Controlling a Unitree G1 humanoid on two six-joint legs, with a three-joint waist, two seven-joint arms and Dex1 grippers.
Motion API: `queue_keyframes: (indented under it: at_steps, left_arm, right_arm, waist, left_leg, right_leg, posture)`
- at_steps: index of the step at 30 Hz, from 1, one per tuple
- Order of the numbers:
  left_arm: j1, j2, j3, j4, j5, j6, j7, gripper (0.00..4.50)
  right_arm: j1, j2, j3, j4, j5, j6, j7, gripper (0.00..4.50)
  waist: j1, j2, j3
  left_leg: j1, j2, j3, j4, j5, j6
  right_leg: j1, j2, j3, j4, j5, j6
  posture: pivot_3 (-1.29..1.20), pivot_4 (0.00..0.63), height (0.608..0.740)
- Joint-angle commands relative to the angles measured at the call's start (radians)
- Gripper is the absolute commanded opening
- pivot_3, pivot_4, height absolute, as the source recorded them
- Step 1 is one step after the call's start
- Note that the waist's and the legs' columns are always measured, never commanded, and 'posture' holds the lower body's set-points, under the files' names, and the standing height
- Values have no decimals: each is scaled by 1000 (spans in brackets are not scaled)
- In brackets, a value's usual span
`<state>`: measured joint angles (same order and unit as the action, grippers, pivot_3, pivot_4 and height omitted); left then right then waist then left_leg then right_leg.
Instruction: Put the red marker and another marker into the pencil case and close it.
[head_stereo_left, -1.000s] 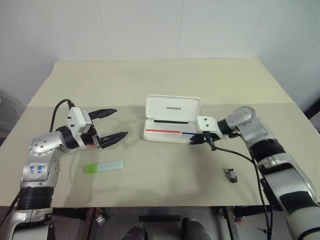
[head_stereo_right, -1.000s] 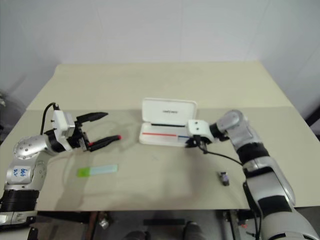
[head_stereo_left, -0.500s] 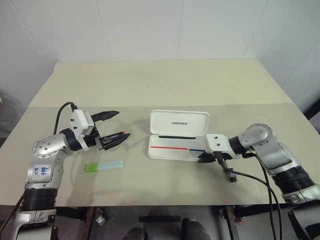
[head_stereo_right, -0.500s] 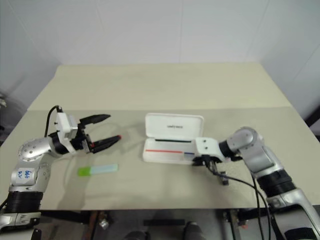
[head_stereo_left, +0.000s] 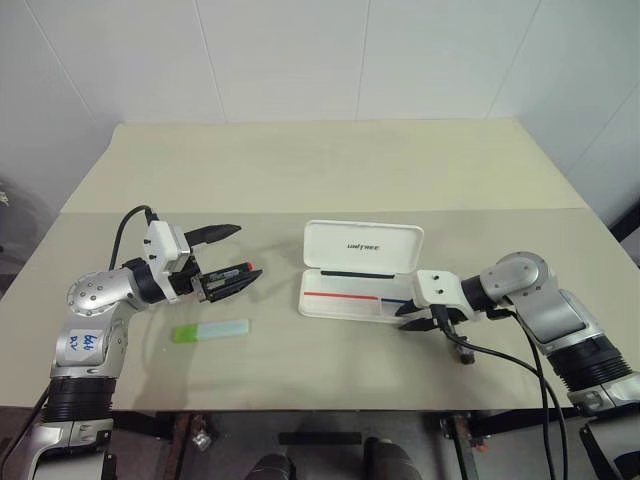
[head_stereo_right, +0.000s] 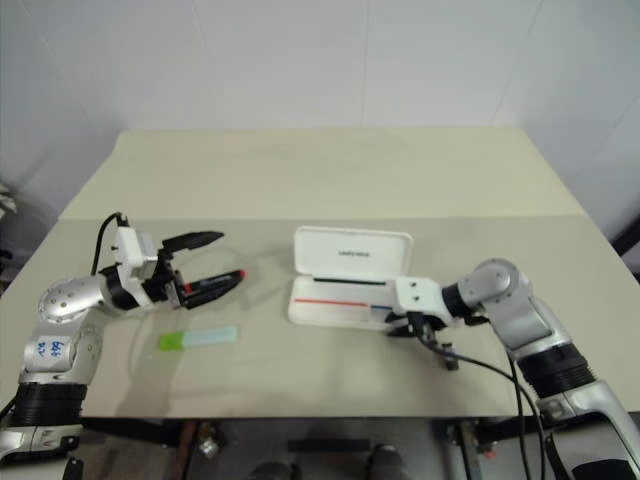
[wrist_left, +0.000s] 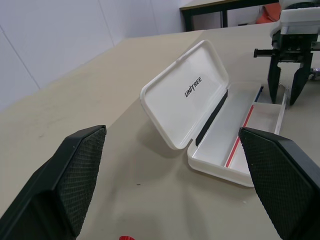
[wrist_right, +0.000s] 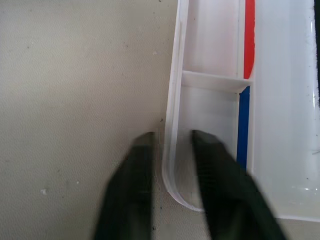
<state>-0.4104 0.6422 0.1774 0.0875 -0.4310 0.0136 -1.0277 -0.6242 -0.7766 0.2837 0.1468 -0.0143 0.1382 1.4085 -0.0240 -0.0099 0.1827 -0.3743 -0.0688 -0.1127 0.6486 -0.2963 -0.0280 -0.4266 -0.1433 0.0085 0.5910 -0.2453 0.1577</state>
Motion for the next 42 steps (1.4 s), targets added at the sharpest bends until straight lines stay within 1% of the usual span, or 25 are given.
queue_keyframes:
  at_steps: [1, 3, 6, 10, 13, 16, 17, 20, 23, 28, 34, 39, 42]
  left_arm:
    - [11, 3, 7, -36, -14, 0, -5, 4500]
    - [13, 5, 9, -38, -14, 0, -7, 4500]
    - [19, 8, 14, -46, -18, 2, -7, 4500]
    - [31, 19, 28, -45, -17, -2, -11, 4500]
    - [45, 30, 48, -44, -16, -1, -1, 4500]
    - [71, 53, 83, -13, -12, -14, -4, 4500]
    - [83, 67, 94, 11, -5, -26, -11, 4500]
    - [100, 105, 116, 89, 13, -65, -37, 4500]
    - [82, 142, 118, 199, 31, -108, -65, 4500]
    - [-22, 186, 71, 460, 112, -213, -114, 4500]
    - [-222, 177, -1, 783, 212, -340, -166, 4500]
    - [-362, 142, -72, 975, 296, -389, -179, 4500]
    - [-410, 128, -98, 1048, 335, -405, -174, 4500]
  right_arm:
    - [-10, -12, -22, -65, 50, 1, 28, 2585]
    - [-12, -16, -33, -92, 88, 16, 55, 2585]
    - [-8, -23, -60, -145, 191, 36, 124, 2585]
    - [-6, -27, -89, -174, 266, 59, 124, 2585]
    - [-11, -6, -147, -160, 323, 69, 72, 3191]
    - [-14, 7, -218, -116, 371, 86, 23, 4184]
    - [-13, 9, -243, -90, 367, 61, -3, 4469]
    - [0, 5, -308, -28, 378, 42, -49, 4469]
    - [28, -15, -357, 16, 371, 18, -78, 4469]
    - [99, -45, -406, -2, 361, 13, -135, 4469]
    - [167, -42, -431, -108, 382, 58, -210, 4469]
    - [222, -44, -454, -192, 394, 95, -261, 4469]
    - [248, -52, -470, -228, 407, 112, -280, 4469]
  waist:
    - [0, 0, 0]
    - [-3, 0, 0]
    - [-2, 0, 0]
    - [0, 0, 0]
    - [1, 0, 0]
    - [-2, 0, 0]
    - [-2, 0, 0]
    - [0, 0, 0]
    - [0, 0, 0]
    - [10, 0, 0]
    - [22, 0, 0]
    - [23, 0, 0]
    - [21, 0, 0]
  left_leg:
    - [0, 0, 0, 0, 0, 0]
    - [0, 0, 0, -1, 0, 0]
    - [0, 0, 0, -1, 0, 0]
    - [0, 0, 0, -1, 0, 0]
    - [0, 0, 0, -1, 0, 0]
    - [0, 0, 0, -1, 0, 0]
    - [0, 1, 0, -1, 0, 0]
    - [0, 1, 0, -1, 0, 0]
    - [0, 1, 0, -1, 0, 0]
    - [0, 1, 1, -1, 0, 1]
    - [0, 0, 2, -1, 0, 1]
    - [0, 0, 2, -1, -1, 1]
    - [0, 0, 3, -1, -1, 2]
  right_leg:
    - [0, 0, 0, 0, 0, 0]
    - [0, 0, 0, 0, 0, 0]
    - [0, 0, 0, -1, 0, 0]
    - [0, 0, 0, -1, 0, 0]
    - [0, 0, 0, -1, 0, 0]
    - [0, 0, 0, -1, 0, 0]
    - [0, 0, 0, -1, 0, 0]
    - [-1, 0, 0, -1, 0, 0]
    - [-1, 0, 0, -1, 0, 0]
    - [-1, 0, 0, -1, 0, 0]
    - [-1, 0, 0, 0, 0, 0]
    - [-1, 0, 0, 2, 0, 0]
    - [0, 0, 0, 3, 1, 1]
  posture:
    - [0, 150, 740]
    - [0, 150, 740]
    - [0, 150, 740]
    - [0, 150, 740]
    - [0, 150, 740]
    - [0, 150, 740]
    - [0, 150, 740]
    - [0, 150, 740]
    - [0, 150, 740]
    - [0, 150, 740]
    - [0, 150, 740]
    - [0, 150, 740]
    - [0, 150, 740]
